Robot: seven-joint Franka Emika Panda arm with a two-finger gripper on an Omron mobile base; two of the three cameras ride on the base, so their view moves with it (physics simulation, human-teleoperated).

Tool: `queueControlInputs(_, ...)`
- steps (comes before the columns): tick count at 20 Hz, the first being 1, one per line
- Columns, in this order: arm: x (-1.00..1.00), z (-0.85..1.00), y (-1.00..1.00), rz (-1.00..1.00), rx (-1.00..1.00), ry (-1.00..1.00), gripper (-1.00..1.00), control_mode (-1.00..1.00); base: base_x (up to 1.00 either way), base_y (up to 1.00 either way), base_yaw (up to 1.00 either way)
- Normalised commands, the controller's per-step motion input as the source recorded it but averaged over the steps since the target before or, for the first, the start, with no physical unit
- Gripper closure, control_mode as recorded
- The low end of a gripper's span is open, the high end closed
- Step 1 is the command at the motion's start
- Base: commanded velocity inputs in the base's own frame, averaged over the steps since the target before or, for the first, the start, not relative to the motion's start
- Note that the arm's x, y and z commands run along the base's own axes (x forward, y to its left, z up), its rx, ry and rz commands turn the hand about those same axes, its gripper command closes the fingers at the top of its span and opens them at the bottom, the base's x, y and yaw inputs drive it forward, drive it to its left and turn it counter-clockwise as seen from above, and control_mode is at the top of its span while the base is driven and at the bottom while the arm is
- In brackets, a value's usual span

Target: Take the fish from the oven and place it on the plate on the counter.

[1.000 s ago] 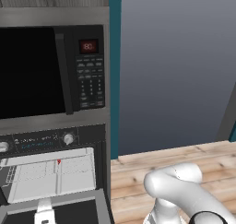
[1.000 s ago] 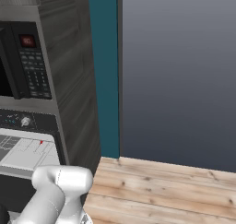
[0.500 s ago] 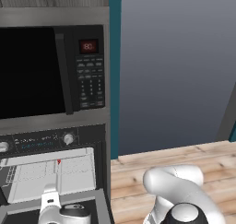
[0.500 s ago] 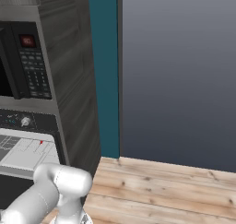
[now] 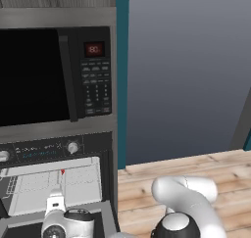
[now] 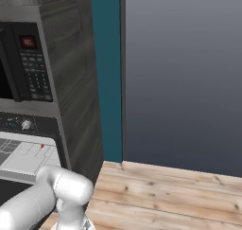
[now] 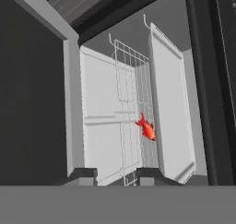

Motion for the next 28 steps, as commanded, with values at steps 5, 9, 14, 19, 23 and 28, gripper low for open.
queueControlInputs(5, 0.11, -0.33, 0.00, -0.23, 0.00, 0.00, -1.00, -1.00, 0.00, 0.00, 0.00)
queueControlInputs(9, 0.24, -0.03, 0.06, -0.22, 0.00, 0.00, -1.00, -1.00, 0.00, 0.00, 0.00)
queueControlInputs(14, 0.41, -0.02, 0.17, -0.22, 0.01, 0.00, -1.00, -1.00, 0.00, 0.00, 0.00)
queueControlInputs(19, 0.20, -0.12, 0.10, -0.23, 0.13, -0.05, -1.00, -1.00, 0.00, 0.00, 0.00)
queueControlInputs(23, 0.00, -0.39, 0.03, -0.06, 0.20, -0.05, -1.00, -1.00, 0.00, 0.00, 0.00)
queueControlInputs(28, 0.03, -0.25, -0.01, 0.14, 0.09, -0.04, -1.00, -1.00, 0.00, 0.00, 0.00)
